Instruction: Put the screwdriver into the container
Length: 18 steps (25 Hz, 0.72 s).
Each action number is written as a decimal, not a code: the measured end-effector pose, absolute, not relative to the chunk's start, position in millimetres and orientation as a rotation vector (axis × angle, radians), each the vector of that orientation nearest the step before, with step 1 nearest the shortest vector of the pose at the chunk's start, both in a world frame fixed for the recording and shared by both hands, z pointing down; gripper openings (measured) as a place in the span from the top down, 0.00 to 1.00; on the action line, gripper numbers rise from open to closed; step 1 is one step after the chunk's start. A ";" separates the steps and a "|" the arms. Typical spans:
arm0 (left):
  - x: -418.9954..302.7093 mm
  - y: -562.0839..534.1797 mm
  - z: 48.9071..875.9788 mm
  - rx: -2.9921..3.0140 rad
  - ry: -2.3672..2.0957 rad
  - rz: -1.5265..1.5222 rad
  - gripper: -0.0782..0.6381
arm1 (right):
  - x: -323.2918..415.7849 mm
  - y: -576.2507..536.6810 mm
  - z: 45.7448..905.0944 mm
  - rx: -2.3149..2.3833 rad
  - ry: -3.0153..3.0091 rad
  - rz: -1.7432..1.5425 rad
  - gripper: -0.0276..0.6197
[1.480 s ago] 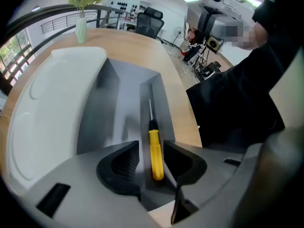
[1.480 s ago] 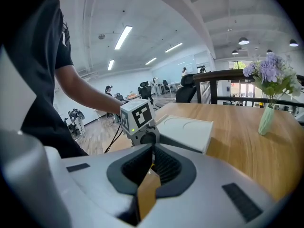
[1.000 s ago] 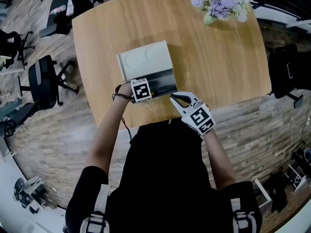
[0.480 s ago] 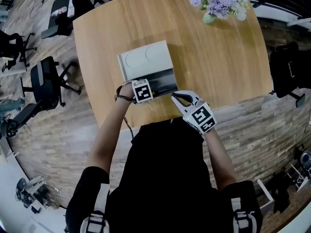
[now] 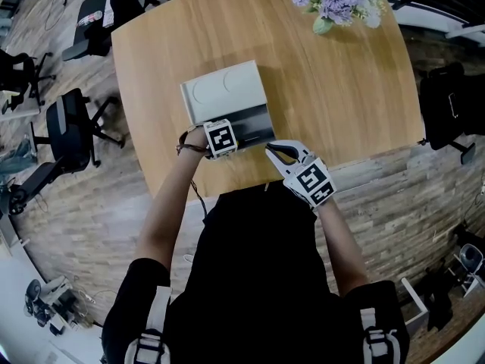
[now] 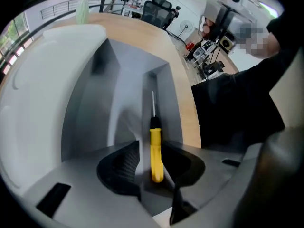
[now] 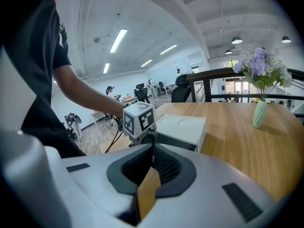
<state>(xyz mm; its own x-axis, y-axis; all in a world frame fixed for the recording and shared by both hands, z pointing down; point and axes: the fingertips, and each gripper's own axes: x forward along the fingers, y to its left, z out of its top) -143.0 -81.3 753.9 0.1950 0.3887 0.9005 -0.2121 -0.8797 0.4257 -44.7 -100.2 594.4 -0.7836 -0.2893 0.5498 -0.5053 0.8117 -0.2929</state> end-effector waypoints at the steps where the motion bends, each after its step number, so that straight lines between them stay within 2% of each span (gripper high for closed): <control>1: -143.7 -82.2 754.5 1.989 0.188 1.732 0.70 | -44.1 -100.2 593.9 0.591 -2.508 0.595 0.91; 2: -144.0 -83.2 754.6 1.969 0.208 1.739 0.66 | -43.0 -100.0 593.9 0.593 -2.508 0.599 0.91; 8: -141.2 -85.6 755.4 2.034 0.178 1.808 0.66 | -33.9 -95.2 599.5 0.603 -2.497 0.612 0.91; 11: -138.8 -88.1 759.6 2.131 0.065 1.890 0.69 | -35.4 -96.4 600.8 0.596 -2.502 0.609 0.91; 18: -138.9 -90.0 760.0 2.134 -0.036 1.816 0.70 | -37.6 -100.2 598.5 0.587 -2.511 0.597 0.91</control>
